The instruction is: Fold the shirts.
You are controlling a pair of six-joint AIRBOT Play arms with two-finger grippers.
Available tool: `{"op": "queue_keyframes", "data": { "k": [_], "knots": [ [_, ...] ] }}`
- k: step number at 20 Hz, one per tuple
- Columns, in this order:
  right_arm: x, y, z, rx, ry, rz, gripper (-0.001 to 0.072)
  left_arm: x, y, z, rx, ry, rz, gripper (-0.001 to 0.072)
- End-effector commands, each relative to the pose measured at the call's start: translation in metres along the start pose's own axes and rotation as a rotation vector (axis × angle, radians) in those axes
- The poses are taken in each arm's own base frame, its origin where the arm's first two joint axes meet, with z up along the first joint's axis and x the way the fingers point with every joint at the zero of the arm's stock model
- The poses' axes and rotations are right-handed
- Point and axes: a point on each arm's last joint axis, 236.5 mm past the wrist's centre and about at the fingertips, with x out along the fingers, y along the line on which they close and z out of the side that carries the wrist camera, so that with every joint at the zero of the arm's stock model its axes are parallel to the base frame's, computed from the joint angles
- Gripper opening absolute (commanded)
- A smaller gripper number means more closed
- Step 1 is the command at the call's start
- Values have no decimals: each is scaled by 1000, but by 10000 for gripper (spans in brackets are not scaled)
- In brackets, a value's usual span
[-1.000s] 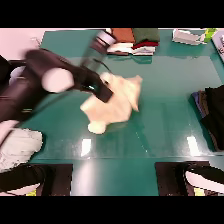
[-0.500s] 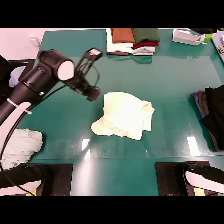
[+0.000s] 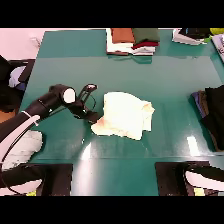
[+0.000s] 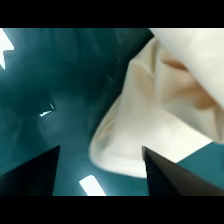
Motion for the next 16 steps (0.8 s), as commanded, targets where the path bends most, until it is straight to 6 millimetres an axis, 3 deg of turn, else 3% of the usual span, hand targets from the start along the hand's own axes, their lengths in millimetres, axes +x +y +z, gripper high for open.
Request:
{"op": "queue_keyframes", "data": {
  "k": [1, 3, 5, 6, 8, 11, 13, 16],
  "knots": [
    [13, -4, -9, 7, 55, 0, 19, 27, -19, -9, -16, 33, -57, 607],
    [18, -5, -11, 10, 67, 0, 19, 31, -28, -18, 32, 63, -59, 583],
    [23, -6, -15, 13, 91, 0, 19, 31, -28, -19, 49, 69, -54, 106],
    [26, -7, -19, 14, 110, 0, 19, 29, -22, -17, 68, 66, -34, 33],
    [32, -9, -31, 19, 166, 0, 19, 9, 0, -2, 67, 35, 16, 26],
    [50, -14, -55, 37, 264, 1, 19, -56, 45, 45, 5, -151, 85, 26],
    [72, -21, -84, 65, 352, 1, 19, -103, 76, 67, -56, -275, 124, 26],
    [119, -20, -132, 94, 448, 10, 20, -142, 113, 77, -135, -366, 163, 26]
  ]
}}
